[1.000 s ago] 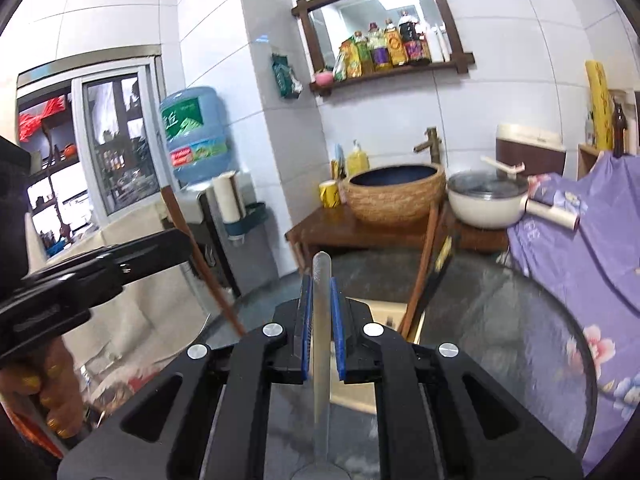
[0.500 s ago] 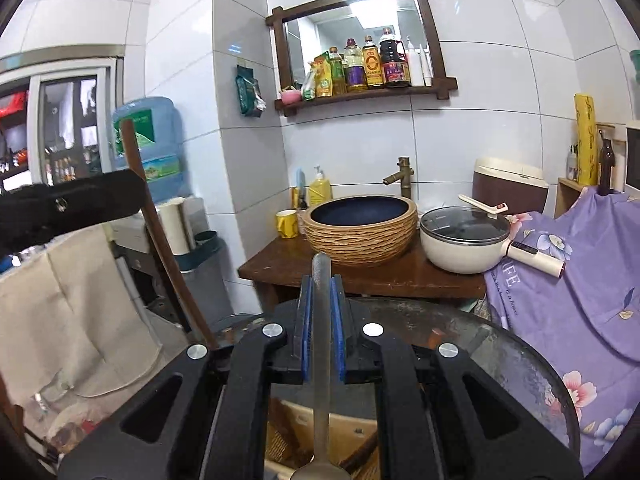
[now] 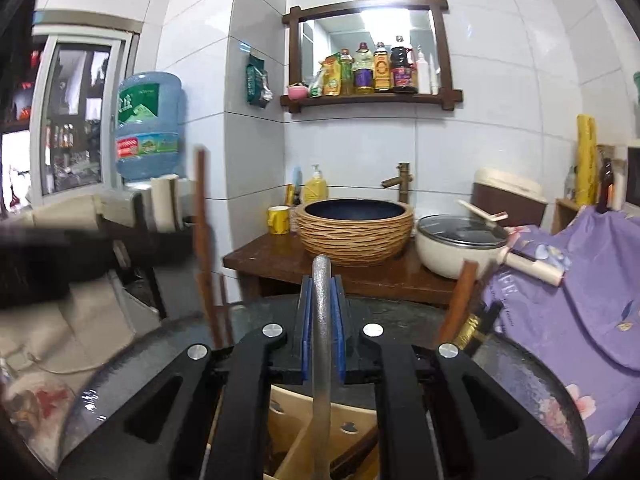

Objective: Organize utensils

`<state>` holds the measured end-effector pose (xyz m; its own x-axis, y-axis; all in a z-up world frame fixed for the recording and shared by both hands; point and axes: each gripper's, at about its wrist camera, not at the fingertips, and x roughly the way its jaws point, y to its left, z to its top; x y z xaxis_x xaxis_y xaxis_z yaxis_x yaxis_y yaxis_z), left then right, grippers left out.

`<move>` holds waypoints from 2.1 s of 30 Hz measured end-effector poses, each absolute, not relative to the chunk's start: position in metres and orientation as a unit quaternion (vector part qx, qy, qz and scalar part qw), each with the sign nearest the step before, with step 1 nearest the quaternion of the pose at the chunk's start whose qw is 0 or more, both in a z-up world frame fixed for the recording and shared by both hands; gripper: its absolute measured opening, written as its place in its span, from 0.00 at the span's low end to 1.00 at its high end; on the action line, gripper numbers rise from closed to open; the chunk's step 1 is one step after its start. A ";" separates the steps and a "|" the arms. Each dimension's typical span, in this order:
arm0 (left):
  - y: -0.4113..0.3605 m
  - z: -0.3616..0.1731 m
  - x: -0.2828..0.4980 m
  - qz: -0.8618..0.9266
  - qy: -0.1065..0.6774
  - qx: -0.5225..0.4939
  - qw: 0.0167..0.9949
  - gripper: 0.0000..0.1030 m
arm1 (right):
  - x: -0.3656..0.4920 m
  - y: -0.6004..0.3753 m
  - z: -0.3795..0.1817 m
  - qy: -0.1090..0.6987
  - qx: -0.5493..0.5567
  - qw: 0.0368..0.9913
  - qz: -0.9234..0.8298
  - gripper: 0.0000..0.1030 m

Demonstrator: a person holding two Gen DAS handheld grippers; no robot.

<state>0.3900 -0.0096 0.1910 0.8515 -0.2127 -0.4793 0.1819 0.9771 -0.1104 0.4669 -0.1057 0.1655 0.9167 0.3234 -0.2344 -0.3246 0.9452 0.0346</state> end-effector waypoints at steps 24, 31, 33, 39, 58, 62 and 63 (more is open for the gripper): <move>0.017 0.149 0.325 -0.090 0.219 -0.062 0.970 0.72 | 0.428 -0.118 0.133 0.140 -0.006 0.972 0.188 0.32; 0.029 0.111 0.275 -0.054 0.202 -0.048 0.977 0.94 | 0.358 -0.148 0.126 0.130 0.006 0.975 0.180 0.84; 0.030 0.095 0.260 -0.047 0.205 -0.041 0.977 0.94 | 0.340 -0.155 0.120 0.140 0.007 0.974 0.180 0.88; 0.030 0.055 0.224 -0.053 0.233 -0.047 0.970 0.94 | 0.286 -0.177 0.085 0.176 0.000 0.968 0.180 0.92; -0.001 0.016 0.088 -0.077 0.220 -0.001 0.972 0.94 | 0.128 -0.225 0.020 0.188 0.023 0.967 0.168 0.94; -0.001 0.020 0.064 -0.080 0.206 -0.010 0.975 0.94 | 0.095 -0.227 0.026 0.167 0.027 0.969 0.179 0.94; 0.000 0.021 0.060 -0.079 0.203 -0.010 0.976 0.94 | 0.089 -0.227 0.028 0.164 0.028 0.969 0.182 0.94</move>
<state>0.0602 -0.0005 0.0205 0.9051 -0.1583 -0.3947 0.1498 0.9873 -0.0524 0.0889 -0.2266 0.0276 0.8804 0.3611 -0.3075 -0.3429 0.9325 0.1134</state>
